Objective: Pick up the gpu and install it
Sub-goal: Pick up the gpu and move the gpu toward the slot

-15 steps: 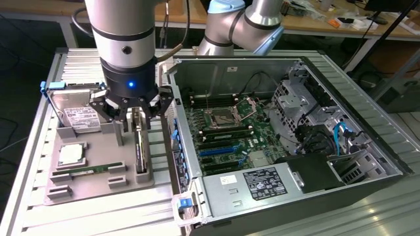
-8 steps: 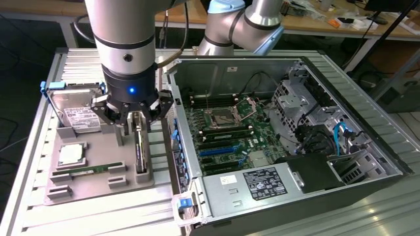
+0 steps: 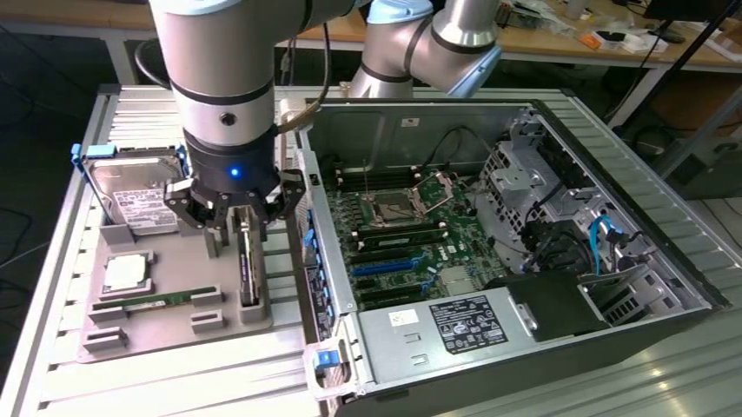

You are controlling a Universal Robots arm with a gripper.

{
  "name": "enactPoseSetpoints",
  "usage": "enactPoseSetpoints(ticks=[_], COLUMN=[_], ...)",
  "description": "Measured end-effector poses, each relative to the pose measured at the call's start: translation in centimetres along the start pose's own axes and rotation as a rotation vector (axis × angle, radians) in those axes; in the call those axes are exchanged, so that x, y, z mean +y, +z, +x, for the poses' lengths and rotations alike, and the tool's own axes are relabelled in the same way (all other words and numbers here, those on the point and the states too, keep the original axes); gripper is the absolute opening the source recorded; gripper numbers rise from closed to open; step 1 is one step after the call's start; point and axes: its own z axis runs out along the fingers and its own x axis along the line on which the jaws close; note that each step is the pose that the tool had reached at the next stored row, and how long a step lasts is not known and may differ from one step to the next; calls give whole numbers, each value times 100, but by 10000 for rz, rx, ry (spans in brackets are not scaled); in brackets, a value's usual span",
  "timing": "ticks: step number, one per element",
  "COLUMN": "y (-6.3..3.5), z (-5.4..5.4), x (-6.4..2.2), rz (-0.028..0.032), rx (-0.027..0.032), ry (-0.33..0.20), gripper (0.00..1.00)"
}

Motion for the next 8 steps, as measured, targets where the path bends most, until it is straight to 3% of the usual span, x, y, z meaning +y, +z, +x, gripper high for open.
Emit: enactPoseSetpoints(ticks=[3,8], y=[59,139], z=[1,2], x=[-3,-7], rz=[1,72], rx=[-1,1], ry=[1,0], gripper=[48,48])
